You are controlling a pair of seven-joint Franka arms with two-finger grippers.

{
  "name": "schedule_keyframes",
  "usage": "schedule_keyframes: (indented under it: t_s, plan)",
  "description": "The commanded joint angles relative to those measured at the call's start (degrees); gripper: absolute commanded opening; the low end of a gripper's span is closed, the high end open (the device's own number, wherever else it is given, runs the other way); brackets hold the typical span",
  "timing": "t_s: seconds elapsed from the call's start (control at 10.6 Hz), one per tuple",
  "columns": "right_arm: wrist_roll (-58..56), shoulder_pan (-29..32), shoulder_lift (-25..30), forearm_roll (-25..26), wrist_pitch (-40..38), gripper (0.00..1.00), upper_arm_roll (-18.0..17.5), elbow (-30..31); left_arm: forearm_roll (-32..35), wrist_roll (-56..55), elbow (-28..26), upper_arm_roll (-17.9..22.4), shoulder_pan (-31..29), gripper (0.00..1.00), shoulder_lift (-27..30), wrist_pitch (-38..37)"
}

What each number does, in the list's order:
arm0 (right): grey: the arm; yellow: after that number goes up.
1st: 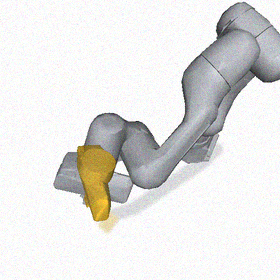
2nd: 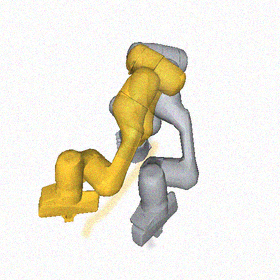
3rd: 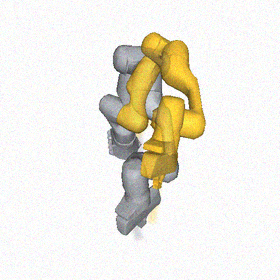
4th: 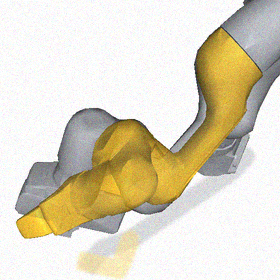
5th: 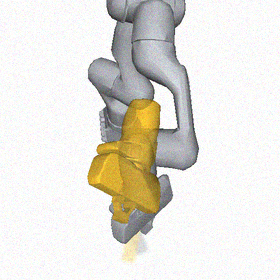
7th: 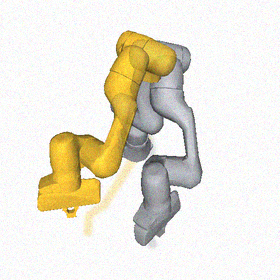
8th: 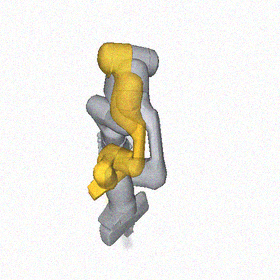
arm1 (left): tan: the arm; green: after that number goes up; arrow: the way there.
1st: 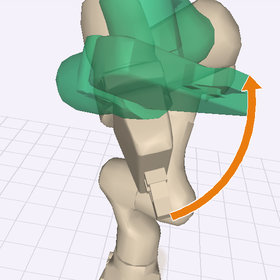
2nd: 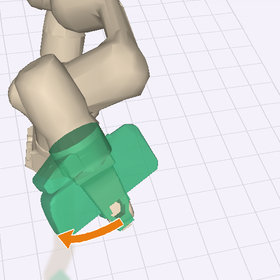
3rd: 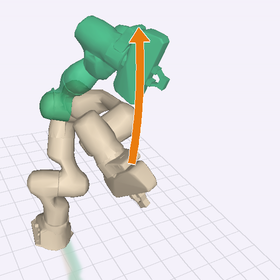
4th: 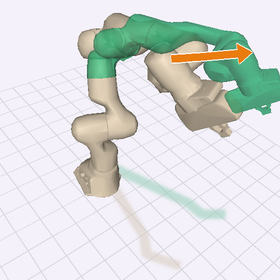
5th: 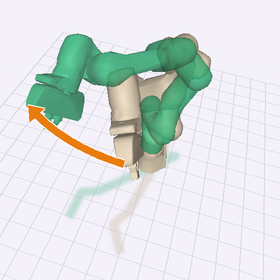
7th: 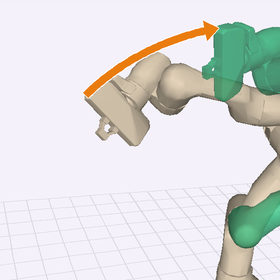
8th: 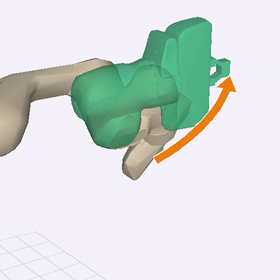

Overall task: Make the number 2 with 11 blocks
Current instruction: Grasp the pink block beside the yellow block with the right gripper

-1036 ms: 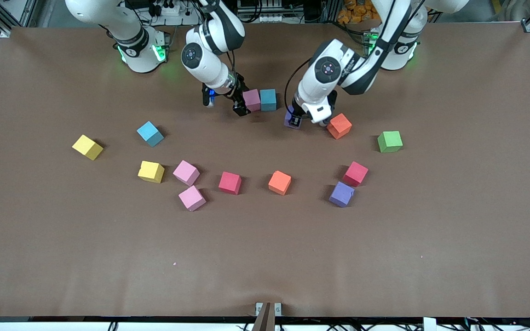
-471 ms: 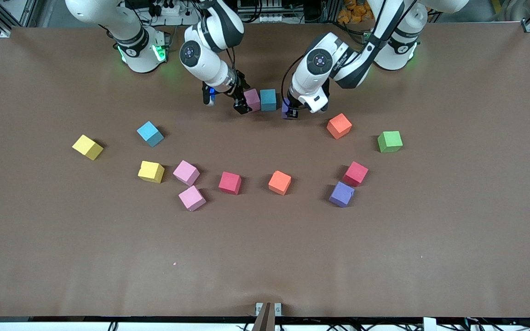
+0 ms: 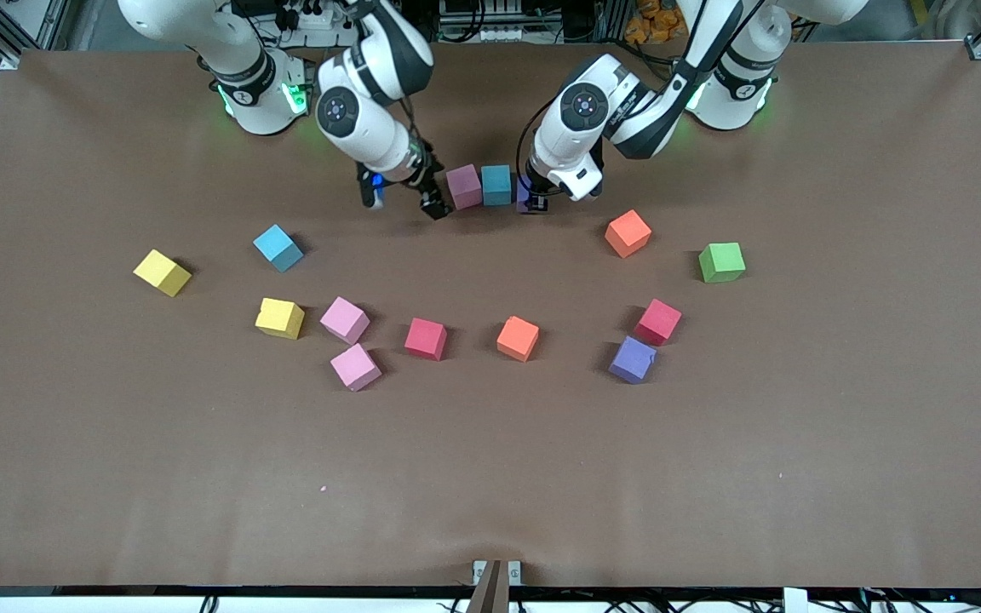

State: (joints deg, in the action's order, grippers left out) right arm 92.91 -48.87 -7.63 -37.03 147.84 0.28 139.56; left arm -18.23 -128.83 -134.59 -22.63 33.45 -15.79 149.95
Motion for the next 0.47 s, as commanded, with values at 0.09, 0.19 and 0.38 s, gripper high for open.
schedule_keyframes:
  t_s: [0.09,0.19,0.38]
  plan:
    - [-6.0,6.9,0.3,11.0,-1.9,1.00,-0.3,-2.3,-0.5,-2.6,-1.5,-1.0,-0.5,0.07,0.7,1.0]
    - [-11.6,9.7,0.3,11.1,-3.1,1.00,-0.3,-3.1,-0.5,-2.8,-1.7,-1.5,-0.6,0.07,0.6,1.0]
    - [-21.5,13.4,-0.6,12.0,-3.7,1.00,-0.3,-5.3,-0.5,-3.0,-1.9,-1.6,-0.6,0.07,0.6,1.0]
